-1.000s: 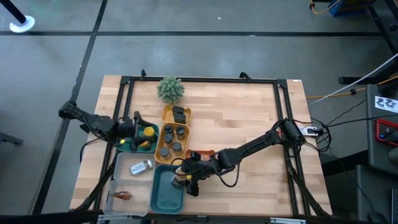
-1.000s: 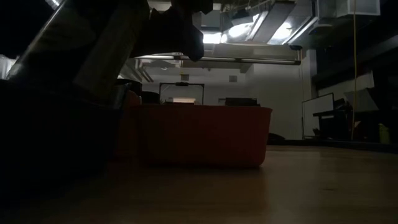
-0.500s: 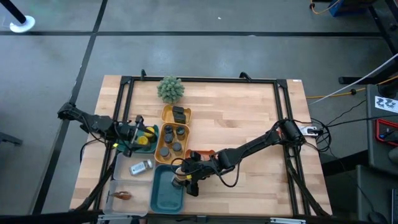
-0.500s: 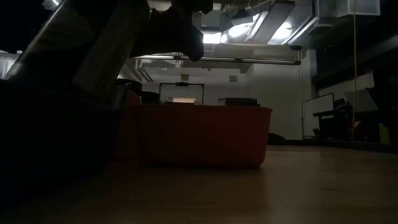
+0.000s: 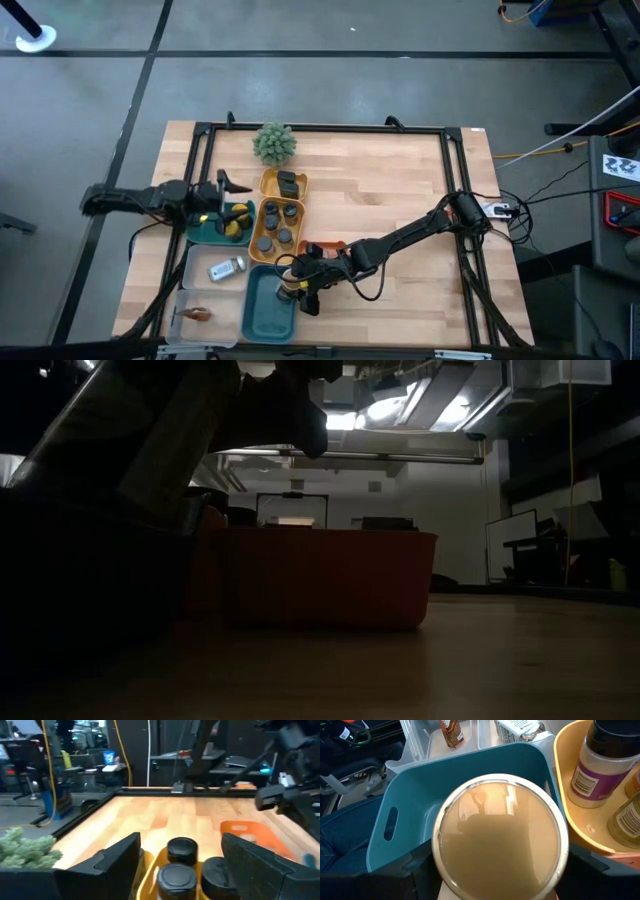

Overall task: Sort spices by type
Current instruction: Put the gold seasoning bottle into the blue bin

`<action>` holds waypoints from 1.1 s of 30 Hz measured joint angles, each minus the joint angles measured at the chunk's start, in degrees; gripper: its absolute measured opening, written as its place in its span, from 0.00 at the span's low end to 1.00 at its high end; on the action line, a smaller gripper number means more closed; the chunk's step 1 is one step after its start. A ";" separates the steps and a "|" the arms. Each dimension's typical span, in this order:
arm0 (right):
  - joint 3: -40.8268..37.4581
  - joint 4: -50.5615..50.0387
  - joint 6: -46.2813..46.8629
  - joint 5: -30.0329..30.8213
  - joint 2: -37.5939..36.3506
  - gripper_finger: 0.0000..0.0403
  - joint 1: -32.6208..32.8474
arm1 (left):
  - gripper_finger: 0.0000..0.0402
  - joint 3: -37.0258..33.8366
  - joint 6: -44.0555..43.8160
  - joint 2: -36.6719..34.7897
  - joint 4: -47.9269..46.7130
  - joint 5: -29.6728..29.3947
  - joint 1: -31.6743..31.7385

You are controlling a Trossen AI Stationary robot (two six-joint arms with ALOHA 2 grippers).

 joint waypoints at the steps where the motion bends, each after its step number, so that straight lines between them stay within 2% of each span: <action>1: 0.00 0.00 0.00 0.00 0.00 0.72 0.00 | 0.67 0.00 0.45 0.00 -0.02 0.15 0.57; 11: 0.00 -0.01 0.00 0.00 0.00 0.72 0.00 | 0.67 0.00 1.26 0.00 -0.17 0.24 3.96; 33: 0.00 -0.02 0.00 -0.02 0.00 0.72 0.00 | 0.67 0.00 -0.10 0.00 -0.25 0.15 4.03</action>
